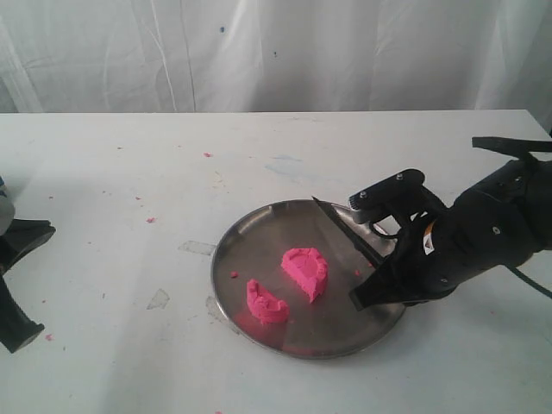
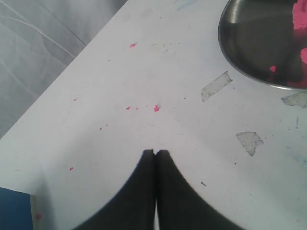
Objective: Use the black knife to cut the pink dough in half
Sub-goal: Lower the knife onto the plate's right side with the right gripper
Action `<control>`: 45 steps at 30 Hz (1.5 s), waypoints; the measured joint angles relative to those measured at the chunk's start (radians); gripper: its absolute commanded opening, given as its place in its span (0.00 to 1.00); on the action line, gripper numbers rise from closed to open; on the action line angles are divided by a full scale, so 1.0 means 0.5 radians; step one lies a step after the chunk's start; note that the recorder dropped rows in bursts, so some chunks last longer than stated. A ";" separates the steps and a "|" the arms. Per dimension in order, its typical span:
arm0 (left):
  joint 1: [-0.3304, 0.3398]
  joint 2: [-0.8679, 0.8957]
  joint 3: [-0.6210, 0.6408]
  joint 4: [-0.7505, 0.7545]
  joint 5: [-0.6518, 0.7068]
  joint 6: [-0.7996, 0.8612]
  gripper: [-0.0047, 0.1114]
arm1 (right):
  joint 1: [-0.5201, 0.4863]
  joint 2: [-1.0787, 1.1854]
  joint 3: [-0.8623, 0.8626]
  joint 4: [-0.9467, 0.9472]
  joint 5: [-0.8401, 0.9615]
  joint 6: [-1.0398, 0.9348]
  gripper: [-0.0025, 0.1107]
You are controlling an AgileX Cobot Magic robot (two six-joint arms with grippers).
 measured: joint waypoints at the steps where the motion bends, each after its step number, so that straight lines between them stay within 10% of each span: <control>1: 0.000 0.000 0.000 0.000 0.000 0.000 0.04 | 0.000 0.000 0.000 0.000 0.000 -0.003 0.02; 45: 0.000 0.000 0.000 0.000 0.000 -0.046 0.04 | 0.000 0.136 0.000 0.005 -0.081 -0.054 0.25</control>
